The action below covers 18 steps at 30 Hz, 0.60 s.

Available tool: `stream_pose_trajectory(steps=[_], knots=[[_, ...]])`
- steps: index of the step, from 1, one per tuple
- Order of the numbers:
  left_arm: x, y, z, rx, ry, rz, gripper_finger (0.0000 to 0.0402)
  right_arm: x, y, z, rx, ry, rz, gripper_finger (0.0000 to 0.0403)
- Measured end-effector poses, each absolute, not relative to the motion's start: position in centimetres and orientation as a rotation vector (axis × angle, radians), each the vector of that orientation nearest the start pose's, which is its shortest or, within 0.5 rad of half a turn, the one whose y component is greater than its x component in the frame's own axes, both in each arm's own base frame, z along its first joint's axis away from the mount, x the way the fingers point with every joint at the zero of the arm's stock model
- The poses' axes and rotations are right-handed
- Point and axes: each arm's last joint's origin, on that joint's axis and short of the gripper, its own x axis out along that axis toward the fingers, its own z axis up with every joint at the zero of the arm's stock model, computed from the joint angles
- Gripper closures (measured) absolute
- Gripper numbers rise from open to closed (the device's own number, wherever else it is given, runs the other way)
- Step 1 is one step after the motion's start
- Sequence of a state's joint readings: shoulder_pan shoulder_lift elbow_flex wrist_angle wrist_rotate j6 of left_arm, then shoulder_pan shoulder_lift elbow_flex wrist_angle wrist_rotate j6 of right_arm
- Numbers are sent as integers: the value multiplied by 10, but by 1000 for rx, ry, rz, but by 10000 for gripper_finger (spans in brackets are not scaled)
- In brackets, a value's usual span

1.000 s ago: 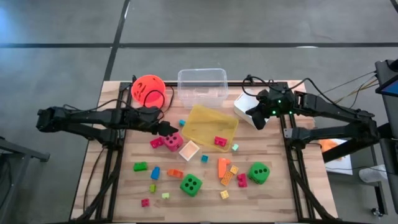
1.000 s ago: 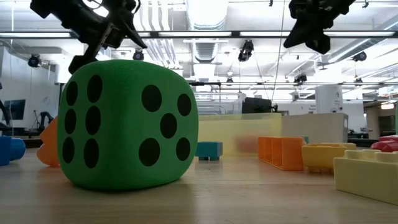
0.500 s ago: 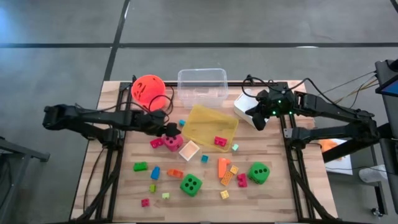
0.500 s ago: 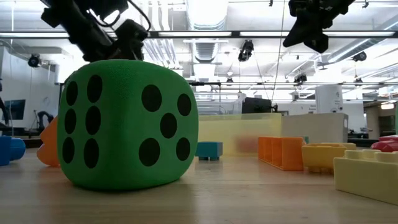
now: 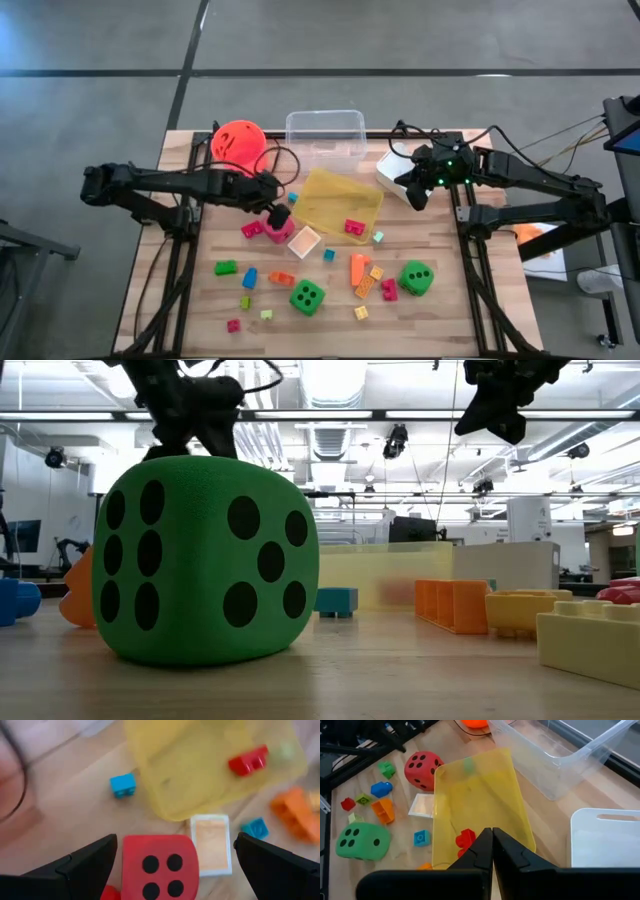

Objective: Pick & Place Toys
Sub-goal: Put the red dice into the transparent bin

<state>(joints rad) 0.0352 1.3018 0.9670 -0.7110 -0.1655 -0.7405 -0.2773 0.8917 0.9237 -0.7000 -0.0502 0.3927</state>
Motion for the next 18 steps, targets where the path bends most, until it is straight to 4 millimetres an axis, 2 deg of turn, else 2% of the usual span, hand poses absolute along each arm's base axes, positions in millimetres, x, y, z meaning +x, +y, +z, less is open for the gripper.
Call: stream_pose_trajectory(steps=[5,10,18], knots=[[259,4,238,-436,1028,467,4,167,-46,317,486,611,-346,394],[258,2,224,-408,1106,477,4,167,-46,317,492,609,-349,394],[258,2,222,-409,1091,474,4,167,-46,317,492,609,-348,394]])
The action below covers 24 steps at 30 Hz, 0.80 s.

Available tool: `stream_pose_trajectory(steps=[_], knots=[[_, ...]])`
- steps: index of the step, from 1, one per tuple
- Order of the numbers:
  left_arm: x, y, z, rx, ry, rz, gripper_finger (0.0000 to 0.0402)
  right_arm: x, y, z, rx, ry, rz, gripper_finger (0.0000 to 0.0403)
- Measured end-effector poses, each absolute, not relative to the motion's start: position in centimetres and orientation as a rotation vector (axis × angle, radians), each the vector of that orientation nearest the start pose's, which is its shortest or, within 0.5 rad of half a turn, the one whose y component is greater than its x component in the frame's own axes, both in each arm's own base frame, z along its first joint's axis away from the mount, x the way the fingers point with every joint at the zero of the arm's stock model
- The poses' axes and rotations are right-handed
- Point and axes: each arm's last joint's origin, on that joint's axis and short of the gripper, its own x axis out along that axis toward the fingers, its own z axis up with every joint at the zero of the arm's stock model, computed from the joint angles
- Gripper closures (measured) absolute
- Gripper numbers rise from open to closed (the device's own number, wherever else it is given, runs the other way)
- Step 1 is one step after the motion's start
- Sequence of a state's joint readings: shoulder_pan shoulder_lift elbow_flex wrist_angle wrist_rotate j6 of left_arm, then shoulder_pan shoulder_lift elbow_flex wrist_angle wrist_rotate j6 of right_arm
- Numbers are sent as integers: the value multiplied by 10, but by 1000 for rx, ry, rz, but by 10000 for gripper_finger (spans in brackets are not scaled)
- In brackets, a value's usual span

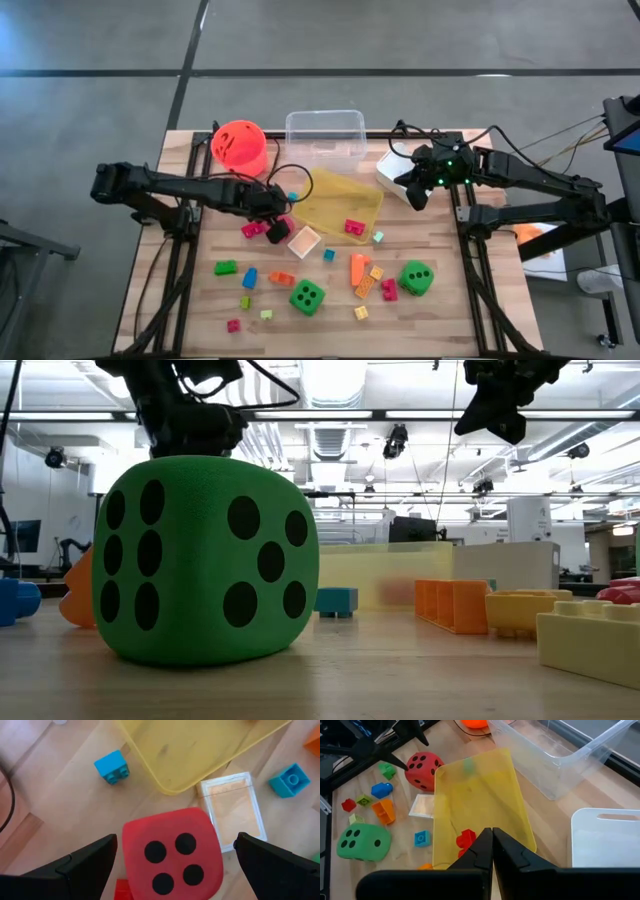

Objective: Pick & Place Toys
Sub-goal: Put the red dice into the transparent bin

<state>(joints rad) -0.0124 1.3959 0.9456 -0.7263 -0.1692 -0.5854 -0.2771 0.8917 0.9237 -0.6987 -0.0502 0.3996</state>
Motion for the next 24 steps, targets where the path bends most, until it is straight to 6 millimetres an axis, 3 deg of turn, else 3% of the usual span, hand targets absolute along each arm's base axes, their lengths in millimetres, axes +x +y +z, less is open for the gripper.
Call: stream_pose_trajectory(steps=[18,24], knots=[[253,-4,200,-413,1076,514,4,167,-47,317,476,604,-372,394],[254,-5,201,-496,1055,537,4,167,-47,317,476,605,-372,394]])
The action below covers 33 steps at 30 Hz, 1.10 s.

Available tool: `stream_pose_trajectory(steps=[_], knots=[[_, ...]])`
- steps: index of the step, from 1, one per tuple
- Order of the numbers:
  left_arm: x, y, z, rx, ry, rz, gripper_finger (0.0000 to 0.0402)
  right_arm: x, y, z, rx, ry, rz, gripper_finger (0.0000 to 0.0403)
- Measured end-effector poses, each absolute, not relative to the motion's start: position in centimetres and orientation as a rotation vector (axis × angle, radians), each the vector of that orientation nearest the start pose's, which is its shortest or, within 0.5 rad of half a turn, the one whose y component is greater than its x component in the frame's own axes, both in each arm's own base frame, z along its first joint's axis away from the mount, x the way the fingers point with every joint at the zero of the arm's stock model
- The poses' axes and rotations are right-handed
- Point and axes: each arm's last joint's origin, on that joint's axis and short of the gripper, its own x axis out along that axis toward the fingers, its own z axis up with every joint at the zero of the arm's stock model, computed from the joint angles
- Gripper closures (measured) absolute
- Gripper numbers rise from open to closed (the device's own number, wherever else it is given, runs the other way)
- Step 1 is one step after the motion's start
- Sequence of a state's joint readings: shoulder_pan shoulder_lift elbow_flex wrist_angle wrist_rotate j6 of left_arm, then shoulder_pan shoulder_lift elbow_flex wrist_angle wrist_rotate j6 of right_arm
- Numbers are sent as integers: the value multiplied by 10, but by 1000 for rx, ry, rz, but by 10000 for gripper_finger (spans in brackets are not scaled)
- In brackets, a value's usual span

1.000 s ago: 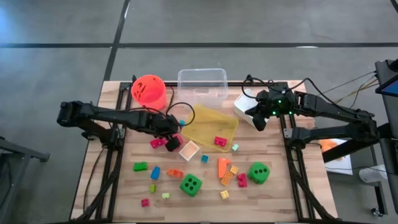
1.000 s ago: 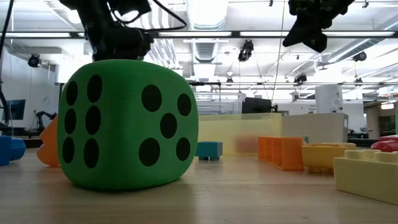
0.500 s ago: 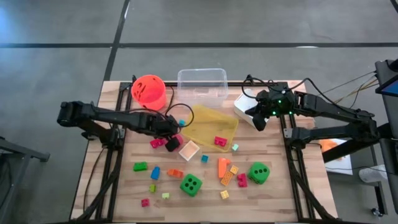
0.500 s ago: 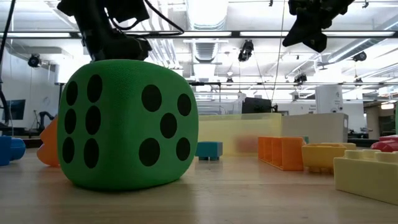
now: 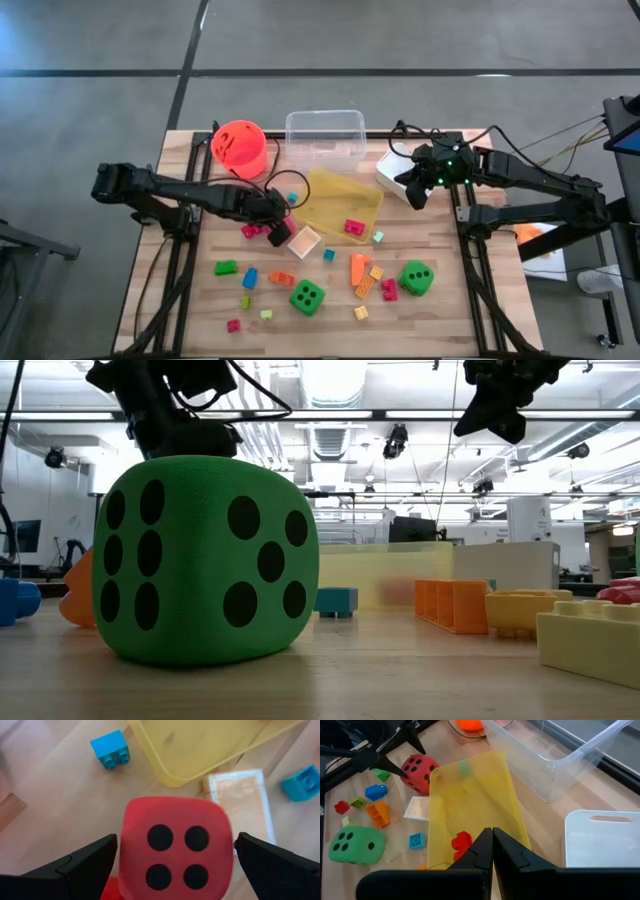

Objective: Pick & Place Toys
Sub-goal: Put the red dice into the transparent bin

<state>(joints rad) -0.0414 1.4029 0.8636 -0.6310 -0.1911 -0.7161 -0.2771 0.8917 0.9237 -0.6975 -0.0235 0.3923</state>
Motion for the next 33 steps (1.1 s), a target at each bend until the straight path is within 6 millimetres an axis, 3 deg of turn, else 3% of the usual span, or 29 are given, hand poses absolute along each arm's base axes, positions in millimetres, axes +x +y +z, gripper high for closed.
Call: stream_pose_trajectory(steps=[13,20,33], knots=[[254,-5,201,-514,1053,552,4,167,-47,317,482,605,-372,394],[253,-3,201,-571,1017,654,2,167,-47,317,484,605,-372,394],[254,-5,203,-500,1052,575,2,167,-47,317,485,604,-371,394]])
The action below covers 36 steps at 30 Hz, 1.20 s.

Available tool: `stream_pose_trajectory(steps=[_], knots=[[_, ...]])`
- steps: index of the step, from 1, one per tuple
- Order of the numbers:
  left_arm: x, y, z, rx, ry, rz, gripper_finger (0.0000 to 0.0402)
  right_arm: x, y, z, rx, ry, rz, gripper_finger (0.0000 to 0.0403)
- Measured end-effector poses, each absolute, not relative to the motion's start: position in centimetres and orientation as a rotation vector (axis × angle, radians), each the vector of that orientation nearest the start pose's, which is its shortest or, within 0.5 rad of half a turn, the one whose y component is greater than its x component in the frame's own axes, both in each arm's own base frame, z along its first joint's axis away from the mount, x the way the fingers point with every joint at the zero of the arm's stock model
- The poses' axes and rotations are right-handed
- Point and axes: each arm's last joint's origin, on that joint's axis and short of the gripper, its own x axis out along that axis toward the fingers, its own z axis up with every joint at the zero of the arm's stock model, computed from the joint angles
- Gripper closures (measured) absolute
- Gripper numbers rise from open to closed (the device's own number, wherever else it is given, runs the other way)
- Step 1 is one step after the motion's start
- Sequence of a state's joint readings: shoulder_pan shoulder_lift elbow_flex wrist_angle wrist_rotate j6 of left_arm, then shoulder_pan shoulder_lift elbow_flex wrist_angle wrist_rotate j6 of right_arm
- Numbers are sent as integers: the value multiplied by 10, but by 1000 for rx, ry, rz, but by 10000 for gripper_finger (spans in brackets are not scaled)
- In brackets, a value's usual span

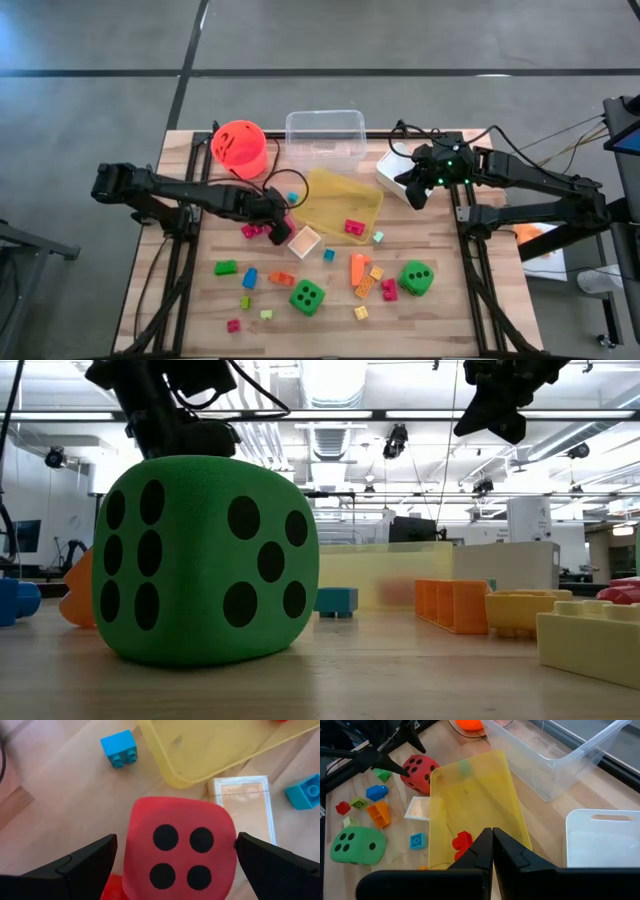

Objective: Pick & Place Toys
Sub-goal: Put the red dice into the transparent bin

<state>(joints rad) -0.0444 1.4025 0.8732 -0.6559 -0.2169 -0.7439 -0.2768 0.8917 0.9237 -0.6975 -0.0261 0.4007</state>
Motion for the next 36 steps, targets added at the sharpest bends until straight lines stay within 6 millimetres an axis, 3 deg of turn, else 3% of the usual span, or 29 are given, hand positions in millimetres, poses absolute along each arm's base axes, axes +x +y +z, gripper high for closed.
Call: stream_pose_trajectory(steps=[19,28,36], knots=[[260,-6,214,-503,1041,514,2,167,-47,317,494,603,-375,394],[260,-10,214,-689,1063,474,2,167,-47,317,491,604,-375,394],[259,-9,213,-717,1069,499,2,167,-47,317,491,603,-375,394]])
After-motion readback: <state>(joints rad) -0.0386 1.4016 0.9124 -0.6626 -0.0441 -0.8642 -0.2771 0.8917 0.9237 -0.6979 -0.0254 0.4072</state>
